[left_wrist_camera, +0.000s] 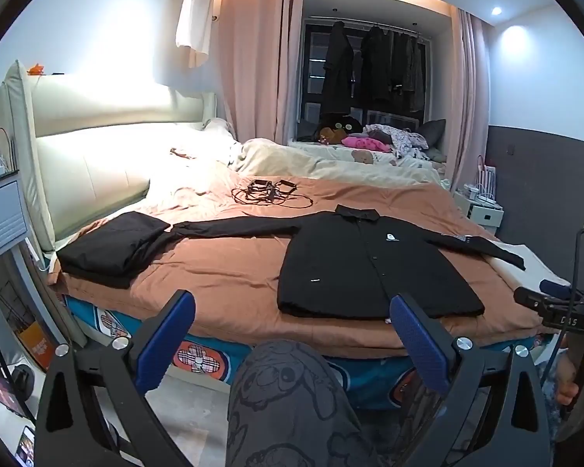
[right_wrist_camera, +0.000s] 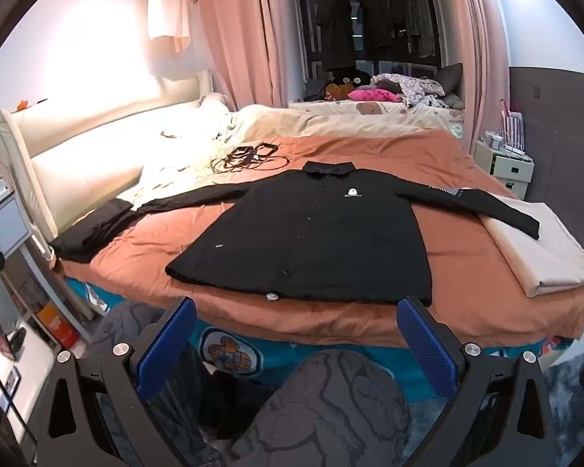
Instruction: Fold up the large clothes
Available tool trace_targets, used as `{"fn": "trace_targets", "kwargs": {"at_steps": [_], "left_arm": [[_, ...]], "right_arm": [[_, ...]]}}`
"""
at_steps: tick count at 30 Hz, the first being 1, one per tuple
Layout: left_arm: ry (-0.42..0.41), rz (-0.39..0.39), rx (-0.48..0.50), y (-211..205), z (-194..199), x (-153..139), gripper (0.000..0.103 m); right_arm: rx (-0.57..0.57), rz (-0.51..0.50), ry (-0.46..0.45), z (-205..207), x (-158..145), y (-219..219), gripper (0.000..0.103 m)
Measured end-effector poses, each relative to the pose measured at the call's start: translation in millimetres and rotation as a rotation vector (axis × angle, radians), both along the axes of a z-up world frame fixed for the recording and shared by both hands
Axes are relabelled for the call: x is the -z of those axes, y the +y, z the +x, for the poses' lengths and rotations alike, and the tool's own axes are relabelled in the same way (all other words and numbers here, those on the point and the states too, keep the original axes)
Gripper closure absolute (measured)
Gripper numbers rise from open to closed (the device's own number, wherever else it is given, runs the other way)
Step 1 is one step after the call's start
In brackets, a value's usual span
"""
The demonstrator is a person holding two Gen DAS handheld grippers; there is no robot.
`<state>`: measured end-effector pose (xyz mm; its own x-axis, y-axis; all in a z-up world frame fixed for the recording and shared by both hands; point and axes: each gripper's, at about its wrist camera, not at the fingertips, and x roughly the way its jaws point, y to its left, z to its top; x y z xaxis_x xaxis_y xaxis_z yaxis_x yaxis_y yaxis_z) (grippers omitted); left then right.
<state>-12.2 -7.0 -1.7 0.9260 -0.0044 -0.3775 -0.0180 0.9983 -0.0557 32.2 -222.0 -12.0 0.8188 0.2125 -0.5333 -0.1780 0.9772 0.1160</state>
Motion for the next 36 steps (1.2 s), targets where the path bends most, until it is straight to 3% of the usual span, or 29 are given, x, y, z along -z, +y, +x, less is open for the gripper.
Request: {"fn": "trace_targets", "kwargs": {"at_steps": [36], "left_arm": [[0.019,-0.027,0.01,9.2,0.8,12.7,0.001]], "right_arm": [[-0.005,-0.01,-0.014,-5.9,-2.0,11.3,0.0]]}}
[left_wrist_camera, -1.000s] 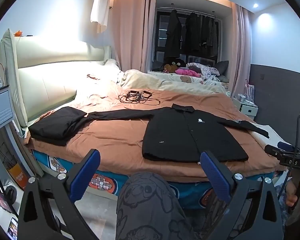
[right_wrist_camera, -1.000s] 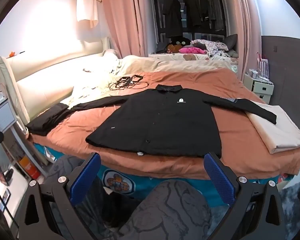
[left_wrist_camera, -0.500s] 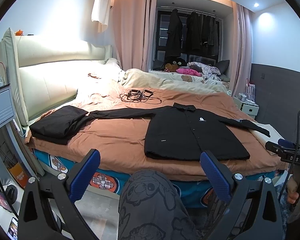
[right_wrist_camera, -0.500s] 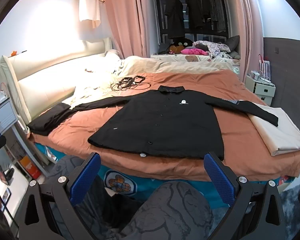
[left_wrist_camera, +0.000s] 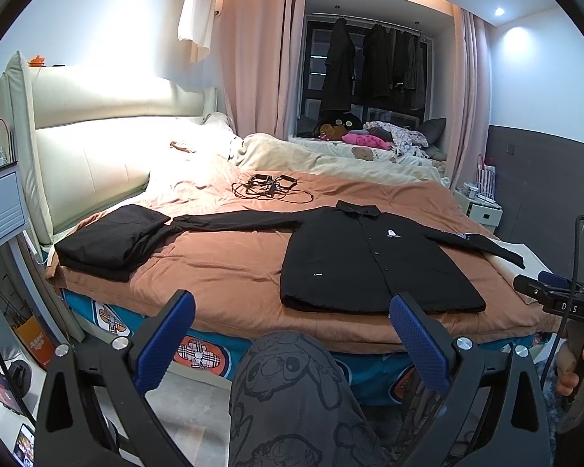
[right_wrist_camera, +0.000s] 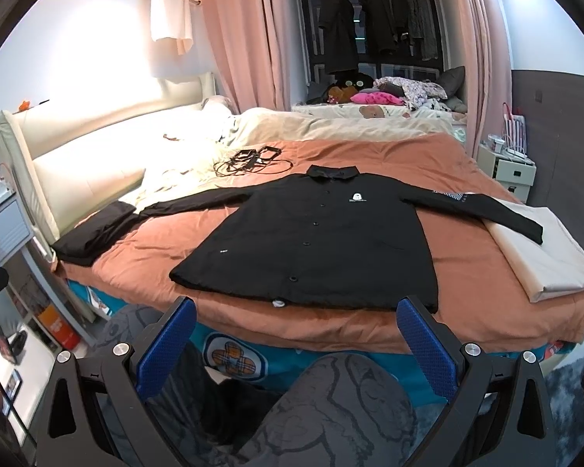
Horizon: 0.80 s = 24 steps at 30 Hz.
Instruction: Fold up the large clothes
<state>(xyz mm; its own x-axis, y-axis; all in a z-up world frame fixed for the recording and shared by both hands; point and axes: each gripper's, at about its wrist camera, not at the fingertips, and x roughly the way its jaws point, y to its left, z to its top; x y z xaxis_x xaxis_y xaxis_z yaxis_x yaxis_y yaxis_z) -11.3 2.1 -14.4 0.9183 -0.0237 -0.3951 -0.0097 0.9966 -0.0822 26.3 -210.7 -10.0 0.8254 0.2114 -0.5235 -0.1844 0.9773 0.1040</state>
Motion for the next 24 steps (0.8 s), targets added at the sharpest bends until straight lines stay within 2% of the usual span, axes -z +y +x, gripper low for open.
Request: {"fn": "trace_targets", "kwargs": {"at_steps": [24], "left_arm": [[0.003,-0.014,0.024,-0.5,-1.9,-0.4,0.001]], "right_arm": [[0.03,0.021,0.018,1.3,-1.5,-6.8,0.0]]}}
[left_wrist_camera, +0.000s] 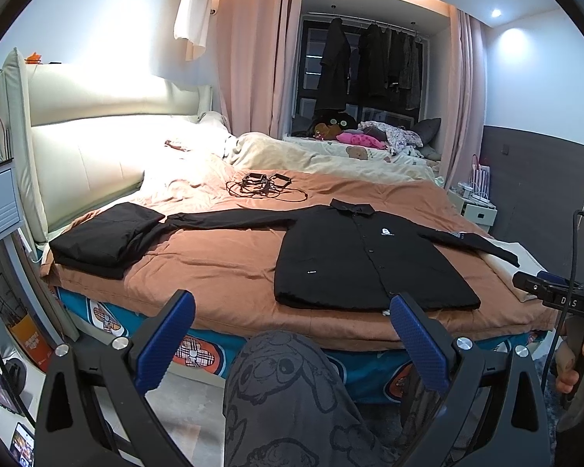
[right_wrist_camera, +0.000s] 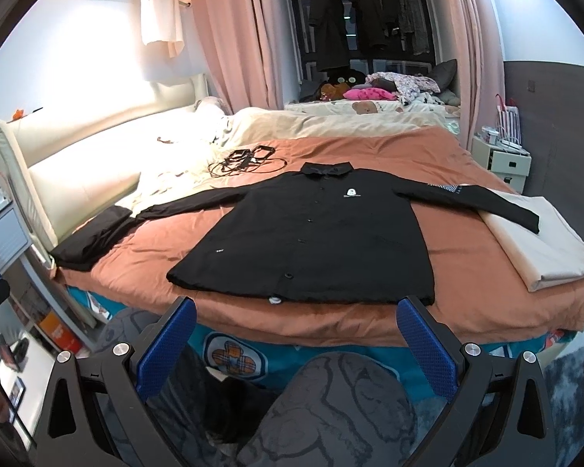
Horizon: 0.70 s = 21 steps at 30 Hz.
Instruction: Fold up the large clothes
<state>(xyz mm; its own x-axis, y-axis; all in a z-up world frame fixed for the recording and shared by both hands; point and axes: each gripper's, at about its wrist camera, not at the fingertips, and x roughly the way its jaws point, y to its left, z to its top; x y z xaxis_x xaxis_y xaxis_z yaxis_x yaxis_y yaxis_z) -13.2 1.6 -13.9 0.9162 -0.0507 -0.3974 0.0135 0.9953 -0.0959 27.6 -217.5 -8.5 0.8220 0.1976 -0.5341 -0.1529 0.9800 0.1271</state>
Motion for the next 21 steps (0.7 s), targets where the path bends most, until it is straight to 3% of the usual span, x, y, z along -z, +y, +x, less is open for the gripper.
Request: {"fn": "trace_targets", "kwargs": {"at_steps": [12,21], "left_arm": [[0.008,-0.02,-0.014,10.0,12.2,-1.4,0.001],[0.051,-0.008,-0.058,13.9,51.9,3.8,0.001]], "right_arm": [[0.007,0.009,-0.017,8.6,-5.8,0.0,0.0],[-0.023,0.017,0.005,52.1,3.6,7.1,0.0]]}}
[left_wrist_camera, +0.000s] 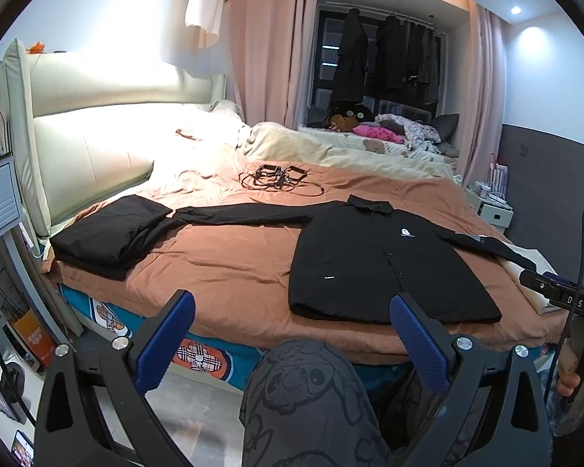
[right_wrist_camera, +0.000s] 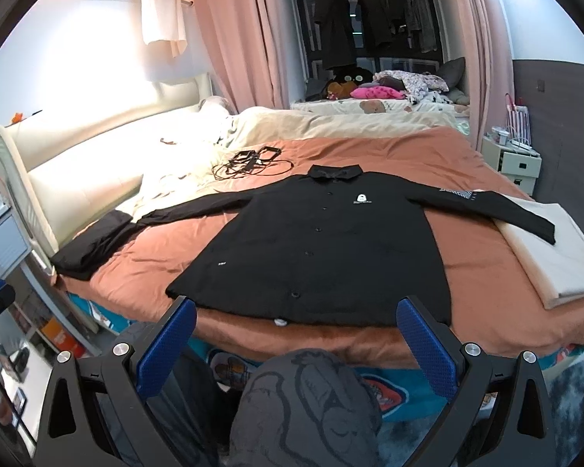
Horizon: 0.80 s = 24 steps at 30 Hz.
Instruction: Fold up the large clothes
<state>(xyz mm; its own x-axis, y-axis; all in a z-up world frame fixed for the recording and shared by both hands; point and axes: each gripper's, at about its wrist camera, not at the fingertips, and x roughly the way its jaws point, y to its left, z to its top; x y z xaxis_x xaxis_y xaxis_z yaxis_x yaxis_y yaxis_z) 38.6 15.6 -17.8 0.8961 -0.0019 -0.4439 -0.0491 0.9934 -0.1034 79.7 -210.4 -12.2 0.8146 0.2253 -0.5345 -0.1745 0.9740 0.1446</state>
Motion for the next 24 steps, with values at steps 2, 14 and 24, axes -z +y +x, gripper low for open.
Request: {"fn": "trace_targets", "kwargs": {"at_steps": [2,14,24], "left_arm": [[0.01,0.011,-0.011,3.5,10.5,0.4,0.001],[0.072,0.003,-0.064,36.8,63.0,8.4,0.001],[0.123,-0.015,-0.094,66.2,121.4,14.7,0.001]], "right_arm": [[-0.003,0.015,0.009,12.2,2.6,2.5,0.0],[-0.035,0.019,0.053,83.2,10.9,38.5,0.0],[-0.053,0.022,0.061,147.4,10.8,70.6,0.0]]}}
